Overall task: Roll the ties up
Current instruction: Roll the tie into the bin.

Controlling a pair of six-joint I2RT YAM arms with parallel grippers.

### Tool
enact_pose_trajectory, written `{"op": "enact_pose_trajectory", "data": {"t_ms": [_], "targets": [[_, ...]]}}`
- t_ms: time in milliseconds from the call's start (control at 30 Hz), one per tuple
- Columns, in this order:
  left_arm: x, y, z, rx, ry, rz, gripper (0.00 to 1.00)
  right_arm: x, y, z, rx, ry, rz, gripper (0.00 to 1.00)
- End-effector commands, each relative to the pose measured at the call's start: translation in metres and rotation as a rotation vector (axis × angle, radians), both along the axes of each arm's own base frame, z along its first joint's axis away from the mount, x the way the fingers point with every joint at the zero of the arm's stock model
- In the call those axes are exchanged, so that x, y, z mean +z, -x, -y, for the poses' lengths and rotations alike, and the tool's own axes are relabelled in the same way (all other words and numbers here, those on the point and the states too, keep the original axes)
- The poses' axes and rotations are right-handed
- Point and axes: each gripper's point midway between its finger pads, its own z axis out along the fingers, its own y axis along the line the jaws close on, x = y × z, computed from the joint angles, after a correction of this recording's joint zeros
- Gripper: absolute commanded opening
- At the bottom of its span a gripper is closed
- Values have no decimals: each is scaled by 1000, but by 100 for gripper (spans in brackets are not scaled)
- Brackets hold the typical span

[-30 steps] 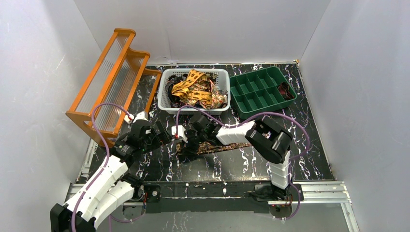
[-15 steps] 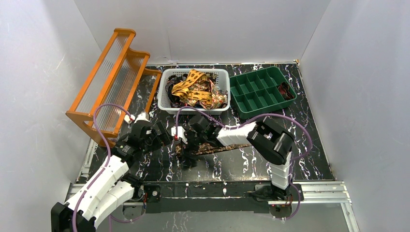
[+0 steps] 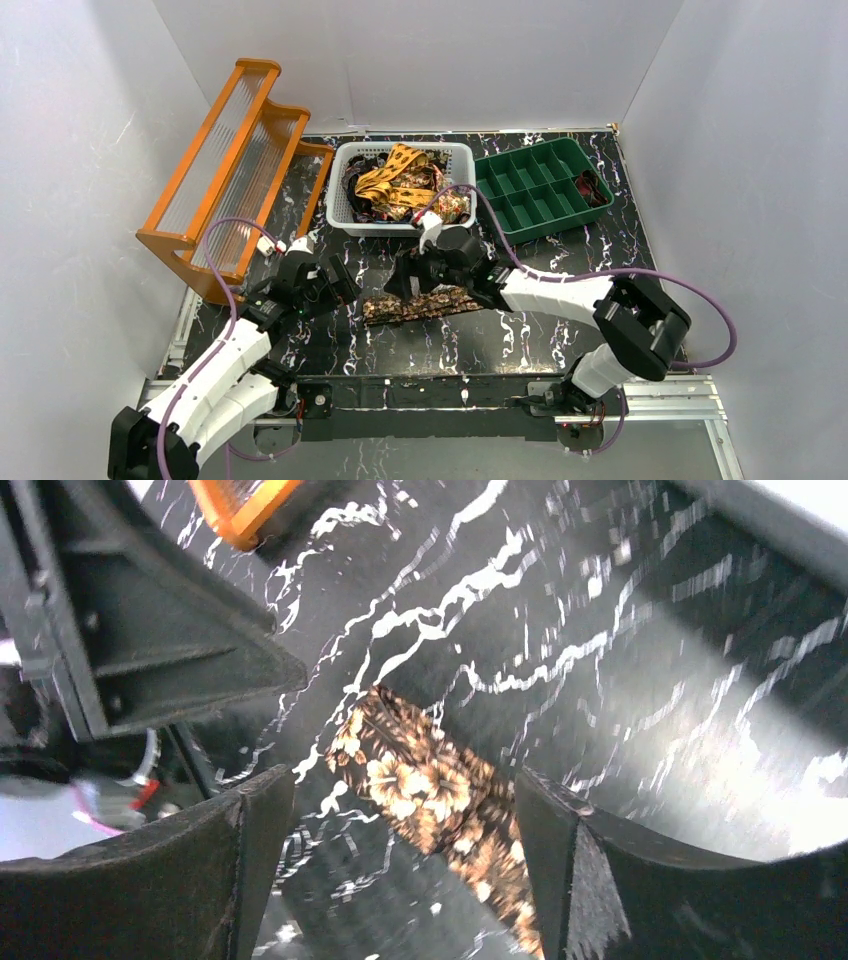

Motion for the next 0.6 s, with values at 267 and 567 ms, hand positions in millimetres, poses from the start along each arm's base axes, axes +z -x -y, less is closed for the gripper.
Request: {"op": "enact_pose_trajectory", "data": {"t_ms": [267, 567], "targets": [[-29, 15, 18, -49, 103, -76, 98, -49, 14, 4, -324, 42, -592, 65], [-36, 19, 23, -60, 135, -81, 94, -63, 6, 0, -342, 72, -613, 54]]}}
